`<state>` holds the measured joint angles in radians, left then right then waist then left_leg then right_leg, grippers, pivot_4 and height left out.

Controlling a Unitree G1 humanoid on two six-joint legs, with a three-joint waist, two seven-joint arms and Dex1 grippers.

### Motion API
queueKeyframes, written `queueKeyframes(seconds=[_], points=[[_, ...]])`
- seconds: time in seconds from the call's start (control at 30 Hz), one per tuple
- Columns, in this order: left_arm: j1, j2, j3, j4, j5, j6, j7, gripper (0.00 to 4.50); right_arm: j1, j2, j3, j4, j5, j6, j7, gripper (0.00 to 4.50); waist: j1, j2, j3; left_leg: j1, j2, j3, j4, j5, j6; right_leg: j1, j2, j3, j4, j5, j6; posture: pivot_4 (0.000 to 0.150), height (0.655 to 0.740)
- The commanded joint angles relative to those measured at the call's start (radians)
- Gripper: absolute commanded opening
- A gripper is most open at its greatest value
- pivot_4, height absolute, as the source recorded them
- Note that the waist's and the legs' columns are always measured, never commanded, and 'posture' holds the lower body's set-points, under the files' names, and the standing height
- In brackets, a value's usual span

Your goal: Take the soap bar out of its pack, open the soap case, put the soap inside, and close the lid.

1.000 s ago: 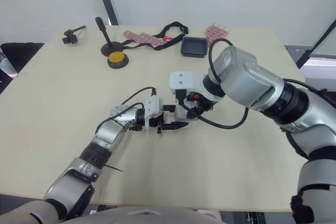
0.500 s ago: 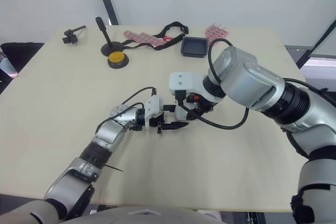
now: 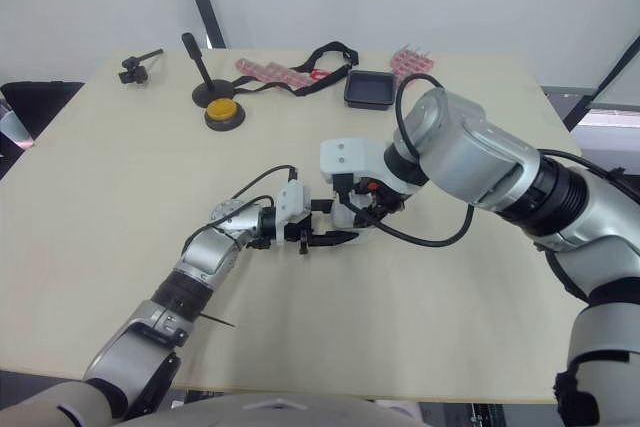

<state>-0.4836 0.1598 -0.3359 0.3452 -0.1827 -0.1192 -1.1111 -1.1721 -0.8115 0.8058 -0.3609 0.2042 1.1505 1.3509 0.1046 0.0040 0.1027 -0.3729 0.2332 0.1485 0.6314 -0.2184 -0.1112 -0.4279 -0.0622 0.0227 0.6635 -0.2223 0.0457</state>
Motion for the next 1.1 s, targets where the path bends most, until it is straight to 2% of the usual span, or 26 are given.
queueKeyframes(seconds=[0.03, 0.07, 0.13, 0.27, 0.3, 1.1], points=[[-0.008, 0.002, 0.006, 0.003, 0.013, 0.003, 0.016, 1.96, 0.003, -0.010, 0.030, 0.006, -0.003, -0.003, 0.013, 1.95, 0.000, 0.000, 0.000, 0.000, 0.000, 0.000, 0.000, 0.000, 0.000, 0.000, 0.000, 0.000, 0.000, 0.000, 0.000, 0.150, 0.7291], [-0.008, 0.002, 0.006, 0.002, 0.012, 0.003, 0.016, 1.96, 0.002, -0.011, 0.033, 0.006, -0.002, 0.000, 0.017, 1.95, 0.000, 0.000, 0.000, 0.000, 0.000, 0.000, 0.000, 0.000, 0.000, 0.000, 0.000, 0.000, 0.000, 0.000, 0.000, 0.150, 0.7291], [-0.007, 0.002, 0.005, 0.001, 0.012, 0.005, 0.015, 1.96, 0.001, -0.014, 0.035, 0.006, 0.000, 0.001, 0.023, 2.99, 0.001, 0.000, 0.000, 0.000, 0.000, 0.000, 0.000, 0.000, 0.000, 0.000, 0.000, 0.000, 0.000, 0.000, 0.000, 0.150, 0.7291], [-0.007, 0.001, 0.004, -0.002, 0.011, 0.008, 0.014, 1.96, 0.003, -0.005, 0.019, 0.020, -0.017, -0.027, 0.000, 4.29, 0.000, -0.001, 0.000, 0.000, 0.000, 0.000, 0.000, 0.000, 0.000, 0.000, 0.000, 0.000, 0.000, 0.000, 0.000, 0.150, 0.7291], [-0.007, 0.001, 0.004, -0.003, 0.010, 0.009, 0.014, 1.96, 0.002, -0.003, 0.014, 0.022, -0.016, -0.030, -0.002, 4.47, 0.000, 0.000, 0.000, 0.000, 0.000, 0.000, 0.000, 0.000, 0.000, 0.000, 0.000, 0.000, 0.000, 0.000, 0.000, 0.150, 0.7291], [0.001, 0.000, -0.003, -0.019, 0.007, 0.026, 0.007, 1.96, -0.029, -0.014, -0.033, 0.047, -0.007, -0.060, -0.002, 4.47, 0.000, -0.001, 0.000, 0.000, 0.000, 0.000, -0.001, 0.000, 0.000, 0.000, 0.000, 0.000, -0.001, 0.000, 0.000, 0.150, 0.7291]])
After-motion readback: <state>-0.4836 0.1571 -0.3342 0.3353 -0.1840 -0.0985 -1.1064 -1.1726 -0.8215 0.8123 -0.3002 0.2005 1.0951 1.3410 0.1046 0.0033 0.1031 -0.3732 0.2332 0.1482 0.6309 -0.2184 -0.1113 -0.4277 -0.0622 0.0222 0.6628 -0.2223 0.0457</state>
